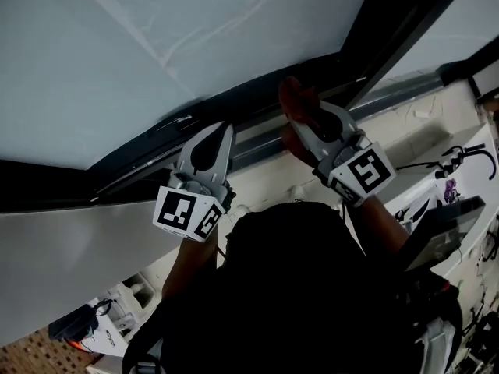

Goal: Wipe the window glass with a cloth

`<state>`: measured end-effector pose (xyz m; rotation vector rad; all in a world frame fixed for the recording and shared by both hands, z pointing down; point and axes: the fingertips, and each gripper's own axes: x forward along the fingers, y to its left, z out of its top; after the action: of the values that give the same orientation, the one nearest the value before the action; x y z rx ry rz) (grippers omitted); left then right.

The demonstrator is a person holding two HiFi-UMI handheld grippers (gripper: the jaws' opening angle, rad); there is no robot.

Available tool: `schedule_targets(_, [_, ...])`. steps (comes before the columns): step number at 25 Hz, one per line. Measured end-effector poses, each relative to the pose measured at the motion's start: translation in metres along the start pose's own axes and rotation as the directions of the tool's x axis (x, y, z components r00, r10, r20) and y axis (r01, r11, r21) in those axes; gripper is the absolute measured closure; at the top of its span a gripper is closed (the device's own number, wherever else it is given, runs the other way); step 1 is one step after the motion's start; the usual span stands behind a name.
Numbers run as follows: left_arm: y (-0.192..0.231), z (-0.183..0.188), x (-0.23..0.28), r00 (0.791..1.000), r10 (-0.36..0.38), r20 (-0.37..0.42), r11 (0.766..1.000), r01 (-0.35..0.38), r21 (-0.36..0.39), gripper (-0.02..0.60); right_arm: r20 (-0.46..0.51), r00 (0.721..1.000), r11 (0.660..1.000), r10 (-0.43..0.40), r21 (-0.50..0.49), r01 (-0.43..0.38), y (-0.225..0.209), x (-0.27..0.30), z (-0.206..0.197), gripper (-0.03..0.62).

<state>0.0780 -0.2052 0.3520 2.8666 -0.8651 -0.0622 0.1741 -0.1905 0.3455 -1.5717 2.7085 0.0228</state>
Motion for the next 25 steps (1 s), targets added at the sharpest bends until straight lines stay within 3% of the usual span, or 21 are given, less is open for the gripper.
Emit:
schedule_targets(6, [-0.010,-0.008,0.014,0.998,-0.035,-0.051,0.999,0.036,0.021,0.565,0.040,0.984,0.983,-0.174,-0.059,0.176,-0.063,-0.011,-0.001,0.557])
schedule_targets(12, [-0.012,-0.009,0.020,0.994,-0.063,-0.085,0.997,0.066,0.034,0.565,0.125,0.926,0.920,-0.356,-0.128,0.371,-0.136,-0.011,0.027,0.557])
schedule_targets(16, [-0.006,-0.008,0.020,0.994,-0.056,-0.090,0.998,0.059,0.035,0.565,0.124,0.877,0.850,-0.464,-0.215,0.480,-0.175,-0.007,0.032,0.557])
schedule_targets(19, [-0.001,-0.008,0.020,0.995,-0.046,-0.091,0.998,0.049,0.034,0.565,0.126,0.830,0.769,-0.544,-0.323,0.552,-0.195,-0.002,0.033,0.557])
schedule_targets(23, [0.002,-0.006,0.018,0.996,-0.032,-0.084,0.999,0.035,0.031,0.565,0.134,0.793,0.651,-0.594,-0.499,0.572,-0.193,0.013,0.028,0.557])
schedule_targets(25, [0.003,-0.006,0.017,0.996,-0.029,-0.078,0.999,0.031,0.030,0.565,0.137,0.770,0.624,-0.623,-0.505,0.595,-0.197,0.017,0.021,0.557])
